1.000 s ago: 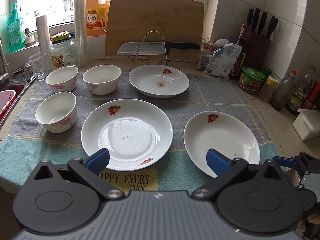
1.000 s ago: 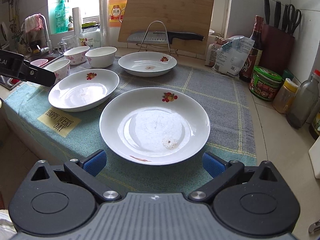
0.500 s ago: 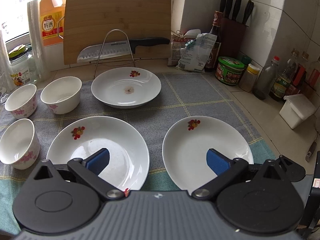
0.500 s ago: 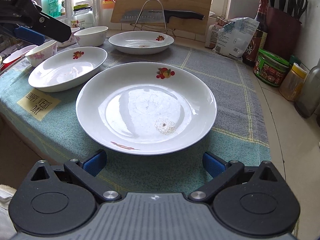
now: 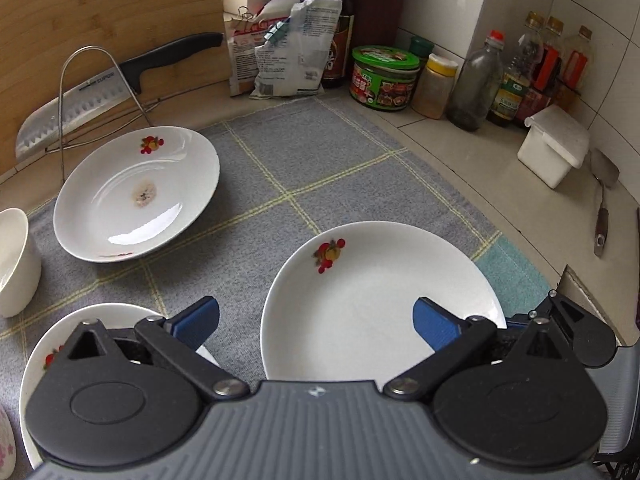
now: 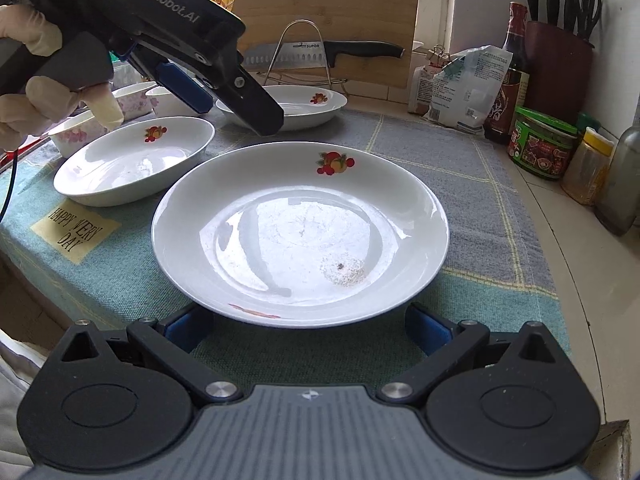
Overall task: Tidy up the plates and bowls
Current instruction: 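Reach the left tool to a white fruit-print plate and grasp its rim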
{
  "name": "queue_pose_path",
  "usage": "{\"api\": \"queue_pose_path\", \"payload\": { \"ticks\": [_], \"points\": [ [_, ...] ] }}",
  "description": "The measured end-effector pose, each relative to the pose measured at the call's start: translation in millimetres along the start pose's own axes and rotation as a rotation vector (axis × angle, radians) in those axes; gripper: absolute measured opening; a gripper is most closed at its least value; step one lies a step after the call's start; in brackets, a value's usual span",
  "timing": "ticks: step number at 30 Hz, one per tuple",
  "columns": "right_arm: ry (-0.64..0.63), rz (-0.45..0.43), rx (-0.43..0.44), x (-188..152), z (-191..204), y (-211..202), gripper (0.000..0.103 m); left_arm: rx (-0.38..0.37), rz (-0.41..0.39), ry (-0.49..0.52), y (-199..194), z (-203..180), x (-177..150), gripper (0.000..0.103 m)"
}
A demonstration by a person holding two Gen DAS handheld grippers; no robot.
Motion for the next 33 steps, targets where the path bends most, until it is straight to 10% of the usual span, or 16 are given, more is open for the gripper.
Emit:
{"api": "queue_pose_path", "payload": {
  "ticks": [18, 33],
  "points": [
    [0.012, -0.034, -0.008, -1.3, 1.9, -1.3, 0.103, -0.182, 0.244, 0.208, 66.4, -9.2, 24.0, 0.077],
    [0.01, -0.02, -0.002, 2.0, 1.8, 1.0, 0.103, -0.222, 0.295, 0.287, 73.1, -11.0, 30.9, 0.069]
  ]
}}
Point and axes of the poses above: each gripper's, at about its wrist camera, not at the fingertips, and y roughly the way its jaws point, z to its left, x to its top, the point moved 7 cm from there along y, roughly the way its jaws point, and after that the axes turned 7 degrees about z, right-handed, at the moved point
